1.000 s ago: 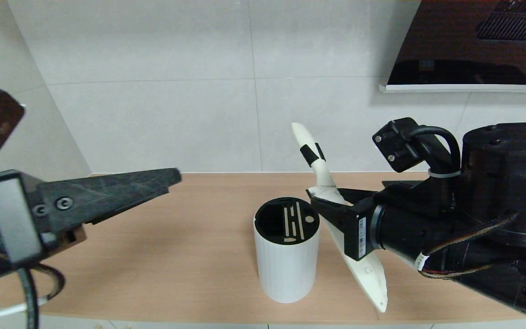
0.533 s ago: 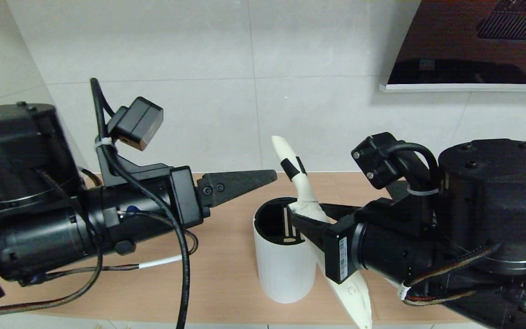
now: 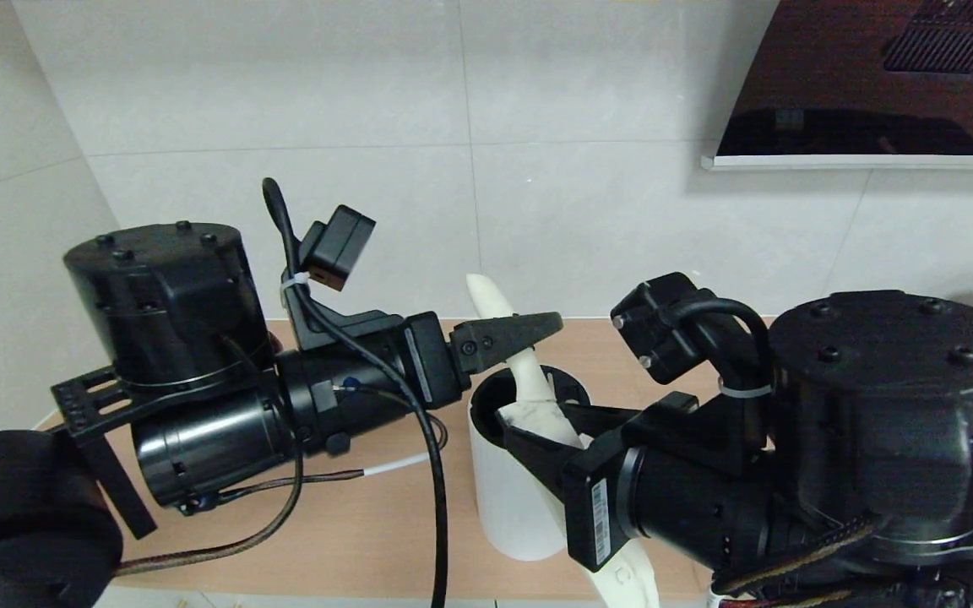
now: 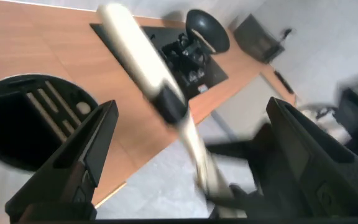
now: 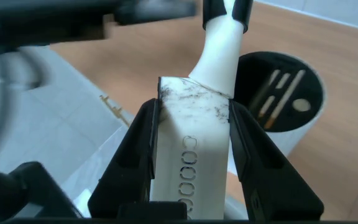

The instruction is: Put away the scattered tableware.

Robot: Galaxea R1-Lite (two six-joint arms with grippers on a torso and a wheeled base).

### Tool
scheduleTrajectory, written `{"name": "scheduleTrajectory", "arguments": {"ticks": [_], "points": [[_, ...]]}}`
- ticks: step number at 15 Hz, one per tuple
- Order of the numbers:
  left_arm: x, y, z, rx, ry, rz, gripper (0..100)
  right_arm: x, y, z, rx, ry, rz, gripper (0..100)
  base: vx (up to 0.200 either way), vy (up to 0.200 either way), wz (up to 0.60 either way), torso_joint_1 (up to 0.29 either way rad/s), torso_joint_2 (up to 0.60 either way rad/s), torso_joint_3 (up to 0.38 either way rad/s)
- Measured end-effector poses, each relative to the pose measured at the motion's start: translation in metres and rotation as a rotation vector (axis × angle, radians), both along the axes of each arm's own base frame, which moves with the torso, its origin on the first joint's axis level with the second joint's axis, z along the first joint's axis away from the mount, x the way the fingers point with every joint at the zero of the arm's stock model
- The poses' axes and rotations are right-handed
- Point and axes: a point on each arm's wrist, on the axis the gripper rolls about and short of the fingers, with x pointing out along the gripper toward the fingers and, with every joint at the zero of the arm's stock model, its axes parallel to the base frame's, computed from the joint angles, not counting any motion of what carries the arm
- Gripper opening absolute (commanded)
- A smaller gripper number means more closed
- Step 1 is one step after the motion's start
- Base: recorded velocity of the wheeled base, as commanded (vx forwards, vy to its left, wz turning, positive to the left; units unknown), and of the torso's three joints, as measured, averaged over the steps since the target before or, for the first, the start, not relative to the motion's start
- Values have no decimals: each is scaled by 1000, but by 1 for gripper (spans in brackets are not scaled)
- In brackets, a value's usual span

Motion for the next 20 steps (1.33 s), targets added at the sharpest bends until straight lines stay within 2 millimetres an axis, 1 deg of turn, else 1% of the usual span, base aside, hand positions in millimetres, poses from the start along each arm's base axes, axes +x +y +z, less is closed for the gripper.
{"name": "scheduleTrajectory", "arguments": {"ticks": [5, 11, 16, 17, 20], "points": [[4, -7, -10, 18, 24, 1, 100, -2, 4, -3, -3, 10, 10, 0, 0, 0, 0, 0, 0, 0], [7, -8, -8, -2, -7, 39, 100, -2, 4, -4, -8, 12, 10, 0, 0, 0, 0, 0, 0, 0], [10, -10, -12, 7, 2, 43, 100, -3, 4, -5, -9, 13, 10, 0, 0, 0, 0, 0, 0, 0], [11, -10, -13, 9, 4, 46, 0, -3, 4, -5, -9, 13, 10, 0, 0, 0, 0, 0, 0, 0], [13, -11, -15, 12, 4, 63, 0, -3, 4, -5, -10, 13, 10, 0, 0, 0, 0, 0, 0, 0]]}}
